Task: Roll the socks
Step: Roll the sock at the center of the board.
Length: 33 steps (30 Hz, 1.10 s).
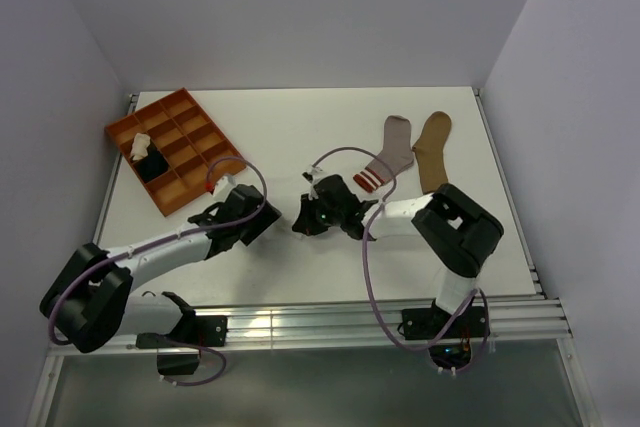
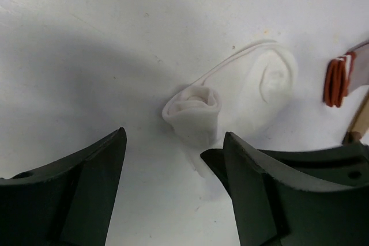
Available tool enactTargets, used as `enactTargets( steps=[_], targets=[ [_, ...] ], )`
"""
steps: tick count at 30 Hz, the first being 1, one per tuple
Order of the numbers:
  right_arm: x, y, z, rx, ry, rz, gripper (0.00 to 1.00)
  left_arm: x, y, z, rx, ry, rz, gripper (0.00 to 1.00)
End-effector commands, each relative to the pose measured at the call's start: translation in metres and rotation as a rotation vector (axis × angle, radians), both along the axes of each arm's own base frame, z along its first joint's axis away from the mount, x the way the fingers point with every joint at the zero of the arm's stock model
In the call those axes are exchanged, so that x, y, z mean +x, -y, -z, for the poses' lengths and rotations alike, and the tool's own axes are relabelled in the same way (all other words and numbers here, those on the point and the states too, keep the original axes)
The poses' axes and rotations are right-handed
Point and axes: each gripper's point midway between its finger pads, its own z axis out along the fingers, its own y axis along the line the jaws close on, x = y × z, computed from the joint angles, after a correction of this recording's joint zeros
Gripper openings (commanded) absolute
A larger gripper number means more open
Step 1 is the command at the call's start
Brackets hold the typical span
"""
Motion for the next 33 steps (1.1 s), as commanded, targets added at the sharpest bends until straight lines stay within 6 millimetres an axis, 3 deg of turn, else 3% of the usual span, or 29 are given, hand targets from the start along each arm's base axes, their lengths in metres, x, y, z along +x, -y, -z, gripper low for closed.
enactTargets(
  steps=[1,9,15,24,28,32,33],
  targets=[
    [-0.044,0.039,0.043,-0.004,-0.3,-0.014,0.0,0.006,-0.004,-0.019,-0.045,0.063,-0.05,0.74],
    [-0.055,0.034,0.041,0.263,-0.554,0.002,0.0,0.002,0.012,-0.024,-0.106,0.098,0.038,0.73],
    [-0.048,0.035,0.036,0.415,-0.606,0.036,0.0,-0.007,0.027,-0.017,-0.13,0.092,0.086,0.68],
    [-0.035,0.042,0.037,0.287,-0.506,0.019,0.0,-0.007,0.037,-0.012,-0.115,0.089,0.131,0.66],
    [-0.035,0.046,0.044,0.239,-0.486,0.014,0.0,0.014,0.041,-0.033,-0.03,0.152,0.174,0.63],
    [-0.037,0.046,0.047,0.223,-0.477,-0.001,0.0,0.029,0.044,-0.035,0.036,0.15,0.262,0.61],
    [-0.035,0.046,0.047,0.213,-0.47,0.001,0.0,0.03,0.046,-0.027,0.038,0.119,0.3,0.61]
  ],
)
